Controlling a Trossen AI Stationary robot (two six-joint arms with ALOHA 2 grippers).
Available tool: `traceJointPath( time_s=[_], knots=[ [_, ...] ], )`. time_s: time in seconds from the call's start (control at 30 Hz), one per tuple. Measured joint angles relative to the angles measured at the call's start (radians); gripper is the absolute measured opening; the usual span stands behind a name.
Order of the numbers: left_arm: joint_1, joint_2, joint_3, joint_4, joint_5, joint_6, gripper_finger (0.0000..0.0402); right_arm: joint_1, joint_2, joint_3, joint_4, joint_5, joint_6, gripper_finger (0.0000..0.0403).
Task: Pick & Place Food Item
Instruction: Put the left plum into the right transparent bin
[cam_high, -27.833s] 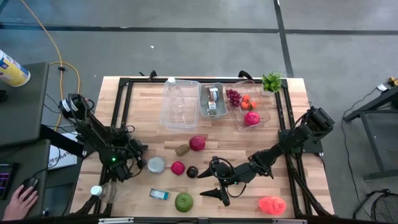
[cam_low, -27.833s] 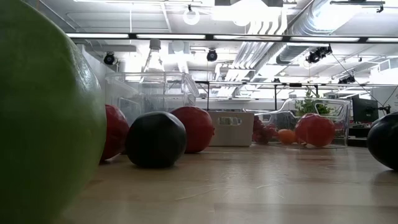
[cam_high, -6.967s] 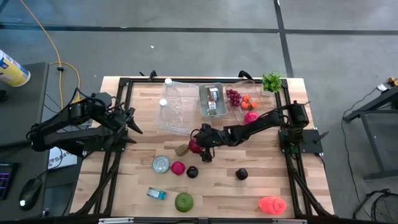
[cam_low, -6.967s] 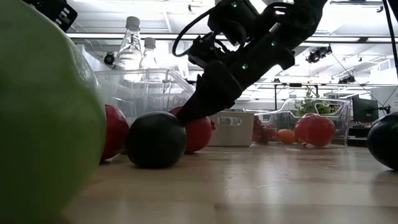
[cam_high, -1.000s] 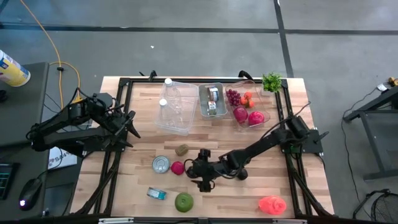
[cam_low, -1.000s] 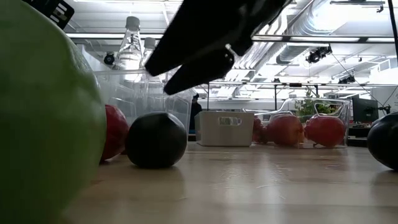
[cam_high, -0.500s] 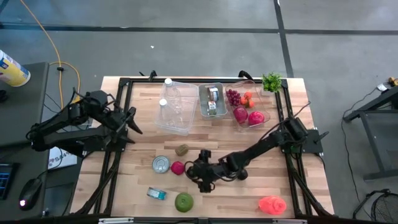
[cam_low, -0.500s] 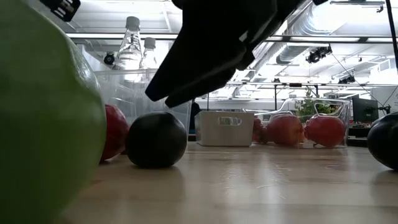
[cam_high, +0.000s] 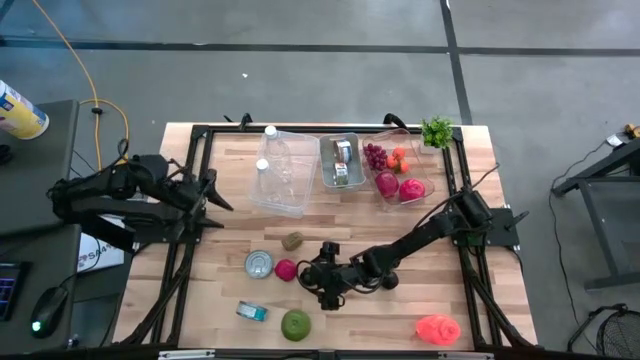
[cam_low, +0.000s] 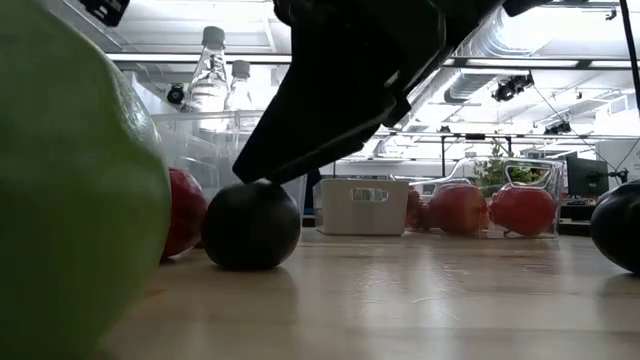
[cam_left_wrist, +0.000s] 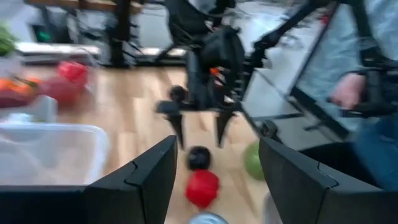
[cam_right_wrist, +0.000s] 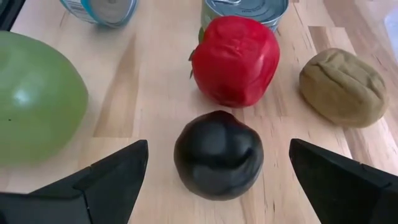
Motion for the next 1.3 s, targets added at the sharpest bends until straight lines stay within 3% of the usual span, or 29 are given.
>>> traceJointPath(
  time_s=[0.2,0.37,0.5,0.6,0.67,0.93,1.3],
  knots=[
    [-0.192,0.088,0.075,-0.009,-0.375,0.044,0.0221,0.0,0.0,0.0,-0.002,-0.001,-0.001,0.0378],
    [-0.361,0.292,0.194,-0.052,-0.666,0.11,0.0221,-0.007,0.0,0.0,-0.001,-0.001,-0.001,0.0378],
    [-0.519,0.471,0.328,-0.129,-0.991,0.162,0.0221,-0.007,0.0,0.0,-0.002,-0.006,-0.001,0.0378],
    [-0.626,0.558,0.394,-0.185,-1.235,0.129,0.0221,-0.007,0.0,0.0,-0.004,-0.014,-0.002,0.0378],
    [-0.686,0.586,0.408,-0.195,-1.337,0.092,0.0221,-0.007,-0.001,0.0,-0.009,-0.038,-0.002,0.0378],
    [-0.903,0.622,0.403,-0.361,-1.337,-0.258,0.0221,-0.014,0.058,0.0,0.074,-0.101,-0.013,0.0378],
    [-1.104,0.698,0.402,-0.371,-1.374,-0.475,0.0221,-0.029,0.063,0.0,0.126,-0.104,-0.076,0.0378]
  ],
)
